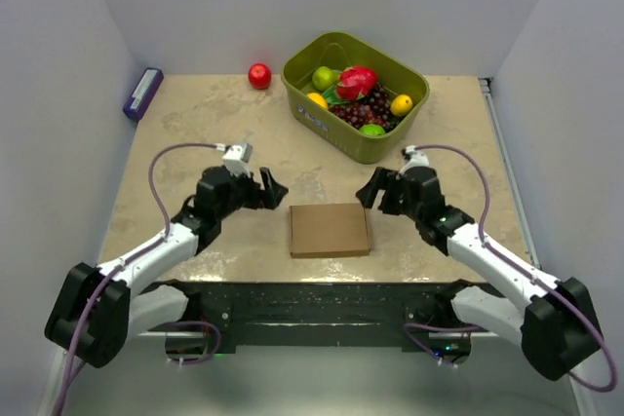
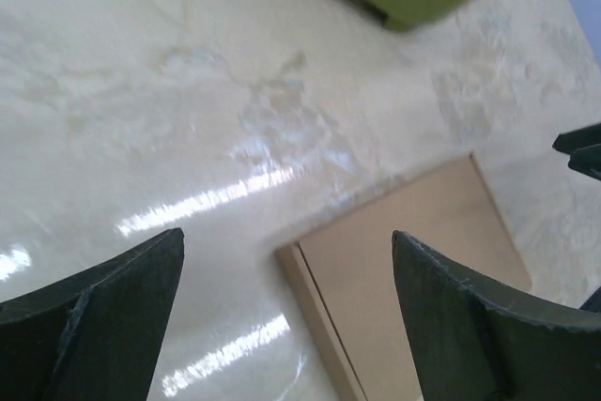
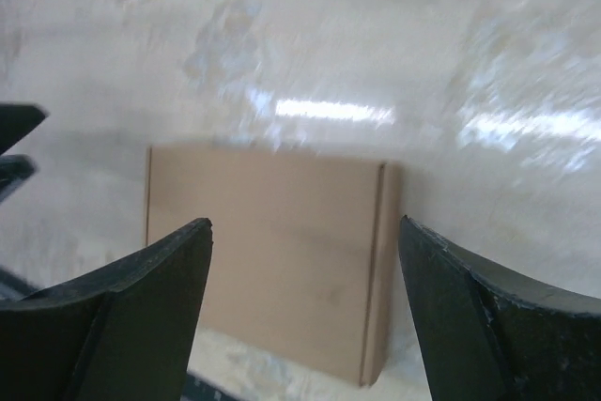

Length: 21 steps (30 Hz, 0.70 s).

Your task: Fold the paper box

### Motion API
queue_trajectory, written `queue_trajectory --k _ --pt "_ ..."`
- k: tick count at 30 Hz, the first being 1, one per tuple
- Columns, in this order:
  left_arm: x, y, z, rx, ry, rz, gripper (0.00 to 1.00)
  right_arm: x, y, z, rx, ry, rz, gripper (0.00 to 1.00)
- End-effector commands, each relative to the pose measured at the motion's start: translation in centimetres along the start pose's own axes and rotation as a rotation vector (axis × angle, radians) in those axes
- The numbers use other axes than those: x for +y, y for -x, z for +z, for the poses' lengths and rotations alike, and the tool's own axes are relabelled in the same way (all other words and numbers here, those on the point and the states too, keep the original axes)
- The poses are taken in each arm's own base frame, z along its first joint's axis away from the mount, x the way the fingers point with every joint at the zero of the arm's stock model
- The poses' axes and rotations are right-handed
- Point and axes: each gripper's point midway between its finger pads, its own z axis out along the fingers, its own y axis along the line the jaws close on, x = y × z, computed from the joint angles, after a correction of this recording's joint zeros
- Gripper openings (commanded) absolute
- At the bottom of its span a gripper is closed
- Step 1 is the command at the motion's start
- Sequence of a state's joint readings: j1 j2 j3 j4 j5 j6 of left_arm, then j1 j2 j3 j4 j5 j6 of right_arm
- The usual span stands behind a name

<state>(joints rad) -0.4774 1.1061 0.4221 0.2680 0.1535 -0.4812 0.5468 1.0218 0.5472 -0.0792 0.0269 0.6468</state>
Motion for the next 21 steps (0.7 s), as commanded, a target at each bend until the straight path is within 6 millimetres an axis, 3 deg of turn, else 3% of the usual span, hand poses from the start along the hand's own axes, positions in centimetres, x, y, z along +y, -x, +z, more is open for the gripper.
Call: queue_trajectory --k 1,3,4,6,9,10,21 --pt "2.3 10.5 -1.4 -0.211 0.062 0.014 0.96 -1.1 11.2 -1.5 -0.308 0.054 -0.032 0.83" --pt "4.7 13.2 -3.4 -0.278 0.099 -0.045 0.97 -3.2 13.4 -3.1 -0.361 0.008 -0.045 0.84" --pt "5.2 13.6 -4.2 -0.285 0.107 -0.062 0.98 -3.9 14.1 -3.9 -0.381 -0.01 -0.047 0.85" --pt "5.5 15.6 -5.9 -0.336 0.131 -0.039 0.99 -5.6 15.6 -6.1 -0.435 -0.067 -0.062 0.86" --pt "4.5 16.7 -7.4 -0.333 0.136 0.01 1.0 -6.4 16.4 -8.5 -0.477 -0.122 -0.108 0.9" --pt "4.8 15.8 -7.6 -0.29 0.158 0.005 1.0 -6.4 16.5 -8.8 -0.485 -0.127 -0.114 0.91" --pt "5.3 15.9 -9.1 -0.291 0.221 0.083 1.0 -5.9 16.4 -8.6 -0.492 -0.092 -0.105 0.91"
